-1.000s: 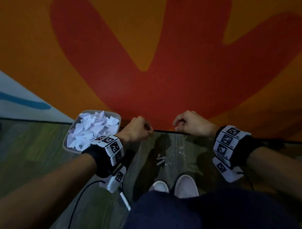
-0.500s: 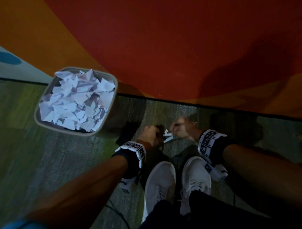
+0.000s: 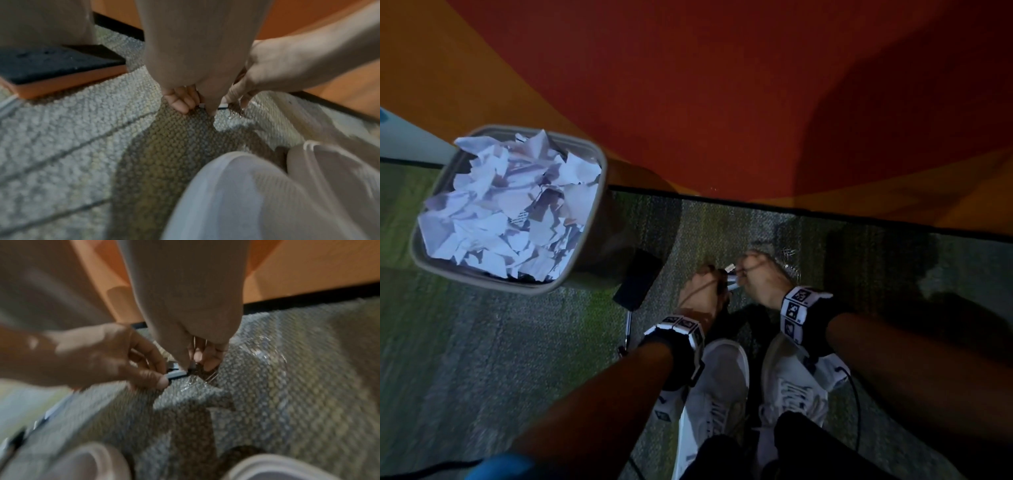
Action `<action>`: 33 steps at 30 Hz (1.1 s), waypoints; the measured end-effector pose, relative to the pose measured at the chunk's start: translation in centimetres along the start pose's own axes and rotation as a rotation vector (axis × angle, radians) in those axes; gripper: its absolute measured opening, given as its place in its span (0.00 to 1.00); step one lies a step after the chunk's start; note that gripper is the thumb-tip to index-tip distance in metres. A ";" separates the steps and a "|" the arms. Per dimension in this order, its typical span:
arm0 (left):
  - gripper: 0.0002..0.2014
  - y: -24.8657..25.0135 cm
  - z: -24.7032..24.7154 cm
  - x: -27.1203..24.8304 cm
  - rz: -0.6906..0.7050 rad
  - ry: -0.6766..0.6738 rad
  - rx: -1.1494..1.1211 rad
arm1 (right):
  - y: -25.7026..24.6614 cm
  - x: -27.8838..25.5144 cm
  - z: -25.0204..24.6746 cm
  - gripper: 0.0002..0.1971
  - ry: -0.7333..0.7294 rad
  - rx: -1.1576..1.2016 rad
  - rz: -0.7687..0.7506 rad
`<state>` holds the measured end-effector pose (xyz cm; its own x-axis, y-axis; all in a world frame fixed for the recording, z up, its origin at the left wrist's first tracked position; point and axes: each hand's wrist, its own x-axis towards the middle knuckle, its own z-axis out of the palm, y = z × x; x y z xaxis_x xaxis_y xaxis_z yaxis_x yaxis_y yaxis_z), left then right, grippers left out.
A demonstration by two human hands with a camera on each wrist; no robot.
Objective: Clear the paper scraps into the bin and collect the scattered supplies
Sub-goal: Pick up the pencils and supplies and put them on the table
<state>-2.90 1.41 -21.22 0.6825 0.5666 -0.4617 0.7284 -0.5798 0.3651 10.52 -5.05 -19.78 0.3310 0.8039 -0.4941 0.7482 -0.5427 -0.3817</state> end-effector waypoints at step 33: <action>0.08 34.8 -38.1 -21.6 0.932 0.260 -0.021 | 0.2 -45.4 -37.1 0.02 0.910 0.204 0.229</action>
<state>10.05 -8.72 32.25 0.9770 -0.0024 0.2134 -0.1134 -0.8529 0.5097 16.99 -32.66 31.60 0.8408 0.5071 0.1892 0.5235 -0.6730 -0.5225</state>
